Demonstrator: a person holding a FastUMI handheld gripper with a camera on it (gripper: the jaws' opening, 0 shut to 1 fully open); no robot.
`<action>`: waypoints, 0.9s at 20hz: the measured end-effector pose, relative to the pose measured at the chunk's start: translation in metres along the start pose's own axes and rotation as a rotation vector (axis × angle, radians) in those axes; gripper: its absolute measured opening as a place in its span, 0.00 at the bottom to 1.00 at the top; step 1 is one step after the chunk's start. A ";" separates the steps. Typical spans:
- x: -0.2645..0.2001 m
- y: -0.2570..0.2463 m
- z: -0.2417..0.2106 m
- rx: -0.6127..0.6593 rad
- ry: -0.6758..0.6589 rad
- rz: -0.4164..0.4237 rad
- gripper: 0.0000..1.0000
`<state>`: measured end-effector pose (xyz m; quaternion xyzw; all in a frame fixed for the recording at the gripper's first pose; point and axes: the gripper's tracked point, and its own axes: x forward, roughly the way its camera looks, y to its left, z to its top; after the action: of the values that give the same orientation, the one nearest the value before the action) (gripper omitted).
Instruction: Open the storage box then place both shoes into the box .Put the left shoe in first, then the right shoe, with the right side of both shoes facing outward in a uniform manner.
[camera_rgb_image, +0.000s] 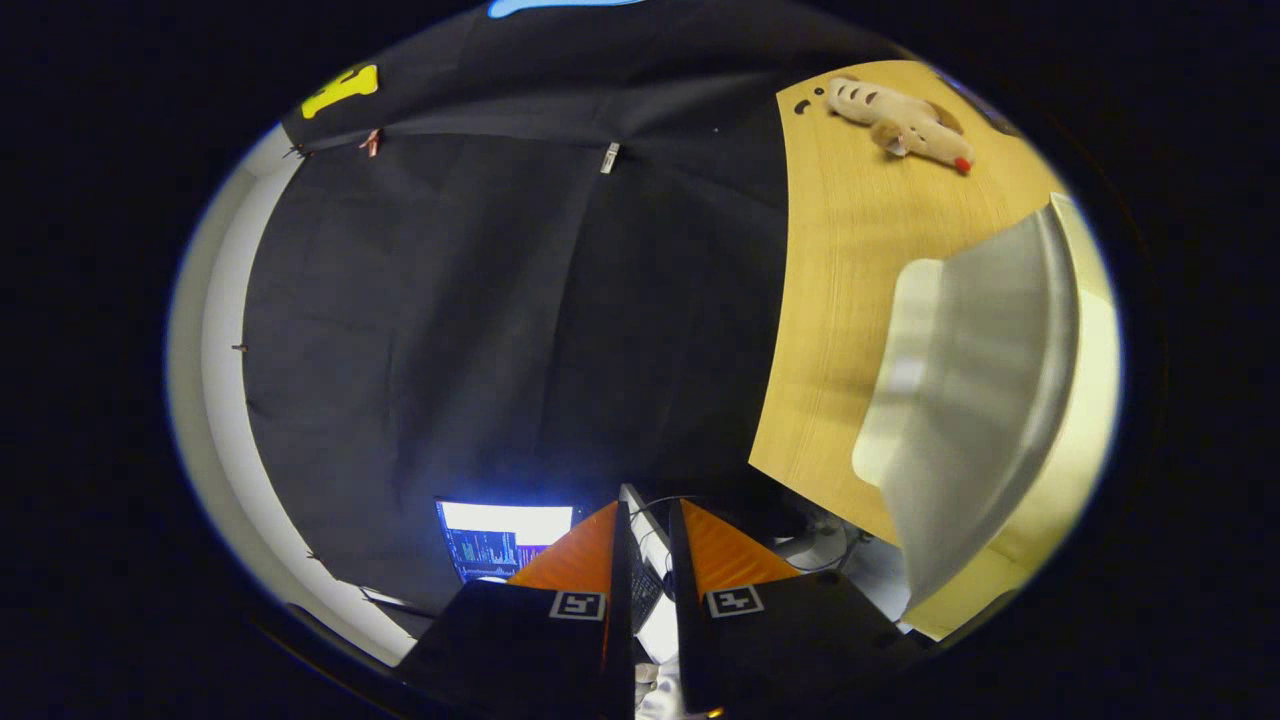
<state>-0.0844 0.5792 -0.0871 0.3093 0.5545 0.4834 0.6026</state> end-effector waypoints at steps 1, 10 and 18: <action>0.003 -0.003 0.002 -0.014 -0.007 -0.009 0.22; -0.073 -0.027 0.010 -0.223 -0.189 -0.151 0.22; -0.203 -0.094 0.035 -0.331 -0.479 -0.440 0.85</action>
<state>-0.0113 0.3649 -0.0906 0.1853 0.3650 0.3394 0.8469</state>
